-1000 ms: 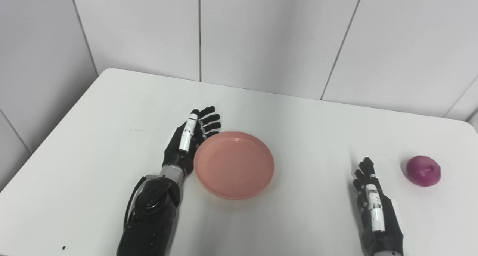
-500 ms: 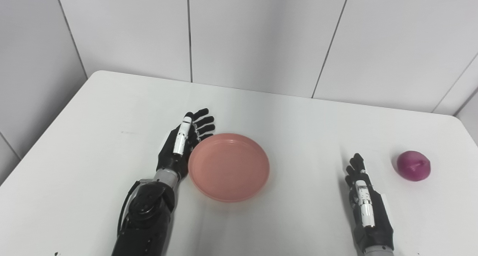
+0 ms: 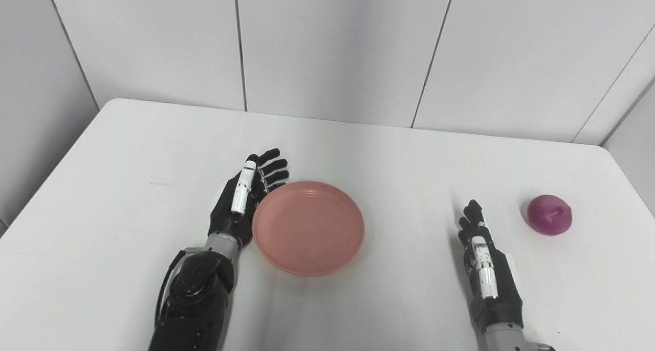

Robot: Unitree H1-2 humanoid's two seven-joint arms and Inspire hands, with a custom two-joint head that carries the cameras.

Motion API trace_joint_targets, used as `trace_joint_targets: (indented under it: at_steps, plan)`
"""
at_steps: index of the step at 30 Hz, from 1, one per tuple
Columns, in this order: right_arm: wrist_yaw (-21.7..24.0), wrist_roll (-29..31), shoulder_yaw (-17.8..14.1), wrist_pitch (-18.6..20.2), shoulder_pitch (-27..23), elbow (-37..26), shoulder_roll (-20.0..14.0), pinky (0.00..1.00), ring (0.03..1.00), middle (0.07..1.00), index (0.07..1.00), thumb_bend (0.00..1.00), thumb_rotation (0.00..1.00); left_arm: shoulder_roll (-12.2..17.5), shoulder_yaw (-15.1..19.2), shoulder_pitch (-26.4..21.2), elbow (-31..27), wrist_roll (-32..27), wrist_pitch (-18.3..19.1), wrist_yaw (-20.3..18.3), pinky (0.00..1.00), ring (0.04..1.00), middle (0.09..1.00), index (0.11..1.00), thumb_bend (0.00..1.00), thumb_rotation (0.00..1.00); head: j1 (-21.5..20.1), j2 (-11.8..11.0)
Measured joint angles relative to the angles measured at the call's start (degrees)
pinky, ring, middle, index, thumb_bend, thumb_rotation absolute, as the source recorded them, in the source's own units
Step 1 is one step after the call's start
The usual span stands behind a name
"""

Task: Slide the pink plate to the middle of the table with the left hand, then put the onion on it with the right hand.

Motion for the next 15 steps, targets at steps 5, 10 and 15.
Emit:
trace_joint_targets:
  at_steps: [5, 10, 15]
  plan:
    - [-0.57, -0.46, 0.25, 0.0, -0.08, 0.02, 0.23, 1.0, 0.998, 1.0, 1.0, 0.24, 1.0, -1.6, -0.33, 0.46, -0.28, 0.53, -0.56, 0.57, 0.75, 0.78, 0.792, 0.782, 0.43, 1.0, 0.0, 0.26]
    - [-0.65, -0.33, 0.33, 0.0, -0.16, 0.1, 0.22, 1.0, 1.0, 1.0, 1.0, 0.24, 1.0, -2.96, -0.63, 0.6, -0.49, 1.11, -0.55, 0.98, 0.76, 0.786, 0.797, 0.783, 0.42, 1.0, -0.09, 0.35]
    - [-0.65, -0.06, 0.38, -0.05, -0.27, 0.25, 0.22, 1.0, 1.0, 1.0, 1.0, 0.22, 1.0, -4.03, -1.06, 0.61, -0.48, 1.38, -0.56, 1.67, 0.75, 0.783, 0.79, 0.772, 0.41, 1.0, -0.18, 0.44]
